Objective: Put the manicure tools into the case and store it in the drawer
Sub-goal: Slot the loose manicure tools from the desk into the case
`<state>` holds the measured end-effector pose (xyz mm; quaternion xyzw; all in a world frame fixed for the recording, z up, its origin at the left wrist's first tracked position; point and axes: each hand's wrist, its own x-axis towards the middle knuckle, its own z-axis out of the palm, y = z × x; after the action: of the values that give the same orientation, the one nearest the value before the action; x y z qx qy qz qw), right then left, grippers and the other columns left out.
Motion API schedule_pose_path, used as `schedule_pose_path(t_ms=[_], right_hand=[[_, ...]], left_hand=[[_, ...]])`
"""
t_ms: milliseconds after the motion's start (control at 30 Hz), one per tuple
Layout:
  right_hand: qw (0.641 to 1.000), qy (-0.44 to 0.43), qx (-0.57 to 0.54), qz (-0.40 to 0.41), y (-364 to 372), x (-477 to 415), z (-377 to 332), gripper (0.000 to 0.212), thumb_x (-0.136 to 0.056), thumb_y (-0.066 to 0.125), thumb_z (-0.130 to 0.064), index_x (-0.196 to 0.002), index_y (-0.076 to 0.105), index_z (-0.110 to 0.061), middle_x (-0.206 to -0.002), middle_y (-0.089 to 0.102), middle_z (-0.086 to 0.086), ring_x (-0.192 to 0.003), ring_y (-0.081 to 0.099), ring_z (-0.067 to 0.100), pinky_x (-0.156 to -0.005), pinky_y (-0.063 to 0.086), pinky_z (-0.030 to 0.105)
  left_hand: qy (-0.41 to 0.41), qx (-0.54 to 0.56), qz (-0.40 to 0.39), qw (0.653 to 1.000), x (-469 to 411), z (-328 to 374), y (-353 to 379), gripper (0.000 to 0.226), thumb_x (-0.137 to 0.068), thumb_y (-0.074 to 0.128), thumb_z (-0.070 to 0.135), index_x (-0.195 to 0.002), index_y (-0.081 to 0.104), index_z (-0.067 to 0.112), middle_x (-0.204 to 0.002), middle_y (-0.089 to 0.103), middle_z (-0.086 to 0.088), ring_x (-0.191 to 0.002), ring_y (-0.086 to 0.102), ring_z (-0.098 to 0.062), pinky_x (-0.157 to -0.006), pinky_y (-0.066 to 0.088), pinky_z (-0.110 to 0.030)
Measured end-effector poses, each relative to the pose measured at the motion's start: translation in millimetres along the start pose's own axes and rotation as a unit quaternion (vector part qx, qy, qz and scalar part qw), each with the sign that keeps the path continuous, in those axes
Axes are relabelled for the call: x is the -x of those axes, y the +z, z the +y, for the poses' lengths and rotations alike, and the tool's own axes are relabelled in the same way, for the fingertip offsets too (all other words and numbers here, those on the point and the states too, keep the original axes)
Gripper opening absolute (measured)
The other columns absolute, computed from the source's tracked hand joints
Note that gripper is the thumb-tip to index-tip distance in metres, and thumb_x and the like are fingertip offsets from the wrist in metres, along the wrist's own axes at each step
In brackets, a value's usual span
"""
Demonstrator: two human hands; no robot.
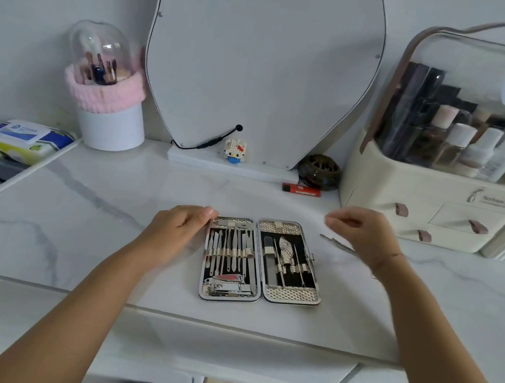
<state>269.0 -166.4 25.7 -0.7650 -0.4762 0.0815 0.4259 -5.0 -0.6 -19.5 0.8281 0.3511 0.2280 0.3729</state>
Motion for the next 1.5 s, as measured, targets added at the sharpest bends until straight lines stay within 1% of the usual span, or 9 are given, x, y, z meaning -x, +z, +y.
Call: schedule_pose_path(t_ms=[133,400,567,733,833,933,1067,1267,1500], right_hand=[[0.997,0.064,0.046,-0.013,-26.1,8.3,27.2,0.006,-0.077,0.075,-0.02,-0.078,0.073,-0.015,-0.072,0.067,0.003,-0.066,0.055,0.012,-0.058,0.041,0.01],[0.986,0.044,0.157,-0.044,-13.2,8.4,25.9,0.006,-0.075,0.074,-0.019,-0.071,0.068,-0.02,-0.081,0.065,0.006,-0.076,0.057,0.02,-0.067,0.042,0.027],[0.982,0.049,0.176,-0.043,-6.5,5.2,27.2,0.012,-0.08,0.067,-0.019,-0.07,0.063,-0.021,-0.082,0.062,0.002,-0.077,0.054,0.018,-0.067,0.039,0.026],[0.99,0.039,0.127,0.034,-12.7,3.7,21.9,0.012,-0.08,0.069,-0.021,-0.071,0.062,-0.017,-0.07,0.06,-0.001,-0.069,0.053,0.017,-0.059,0.037,0.025],[0.993,0.009,0.098,0.06,-15.3,4.2,3.8,0.011,-0.08,0.07,-0.021,-0.072,0.063,-0.016,-0.062,0.057,-0.007,-0.061,0.051,0.008,-0.059,0.036,0.019],[0.999,0.0,0.014,0.035,-8.7,6.4,-25.3,0.011,-0.08,0.07,-0.021,-0.074,0.065,-0.013,-0.06,0.061,-0.004,-0.053,0.053,0.004,-0.056,0.042,0.013],[0.989,0.04,-0.138,-0.037,15.1,5.4,-54.3,0.011,-0.079,0.071,-0.014,-0.073,0.063,-0.009,-0.054,0.059,0.003,-0.042,0.049,0.006,-0.047,0.043,0.019],[0.989,0.052,-0.134,-0.035,42.6,-2.8,-69.2,0.015,-0.08,0.07,-0.02,-0.071,0.063,-0.01,-0.053,0.059,0.006,-0.047,0.048,0.015,-0.054,0.048,0.027],[0.988,0.049,-0.145,-0.006,50.0,-8.0,-73.7,0.019,-0.078,0.071,-0.02,-0.075,0.063,-0.003,-0.055,0.059,0.001,-0.044,0.05,0.009,-0.049,0.043,0.024]], left_hand=[[0.004,0.003,0.0,1.0,-2.7,-4.4,0.5,0.059,-0.085,0.027,0.068,-0.117,0.064,0.035,-0.128,0.06,0.013,-0.126,0.046,-0.008,-0.102,0.03,-0.025],[-0.004,0.004,-0.005,1.0,0.7,-0.6,-0.1,0.066,-0.081,0.025,0.077,-0.117,0.063,0.037,-0.126,0.06,0.015,-0.124,0.047,-0.008,-0.099,0.031,-0.026],[-0.011,0.005,-0.005,1.0,1.8,0.8,-0.7,0.062,-0.083,0.026,0.072,-0.118,0.063,0.036,-0.129,0.059,0.012,-0.126,0.046,-0.009,-0.1,0.03,-0.026],[-0.014,0.003,-0.006,1.0,5.2,6.2,-1.8,0.06,-0.085,0.026,0.067,-0.121,0.062,0.034,-0.131,0.057,0.012,-0.127,0.044,-0.008,-0.1,0.028,-0.024],[-0.011,0.013,-0.012,1.0,7.3,10.1,-2.6,0.054,-0.084,0.026,0.066,-0.111,0.064,0.039,-0.117,0.061,0.014,-0.117,0.049,-0.007,-0.093,0.031,-0.024],[-0.01,0.013,-0.014,1.0,7.6,11.2,-2.9,0.048,-0.083,0.026,0.068,-0.099,0.065,0.043,-0.105,0.064,0.01,-0.105,0.052,-0.009,-0.083,0.037,-0.023],[0.005,0.01,0.0,1.0,8.8,14.8,-3.4,0.065,-0.08,0.027,0.074,-0.108,0.066,0.031,-0.105,0.062,0.011,-0.106,0.052,-0.008,-0.089,0.038,-0.027],[0.05,0.087,-0.036,0.994,7.5,70.3,13.4,0.058,-0.082,0.04,0.063,-0.123,0.06,0.028,-0.124,0.061,0.015,-0.112,0.054,0.0,-0.1,0.039,-0.024],[0.012,0.189,-0.065,0.98,-5.5,97.7,46.3,0.026,-0.078,0.07,0.041,-0.098,0.073,0.025,-0.089,0.075,0.005,-0.087,0.07,-0.011,-0.085,0.052,-0.027]])
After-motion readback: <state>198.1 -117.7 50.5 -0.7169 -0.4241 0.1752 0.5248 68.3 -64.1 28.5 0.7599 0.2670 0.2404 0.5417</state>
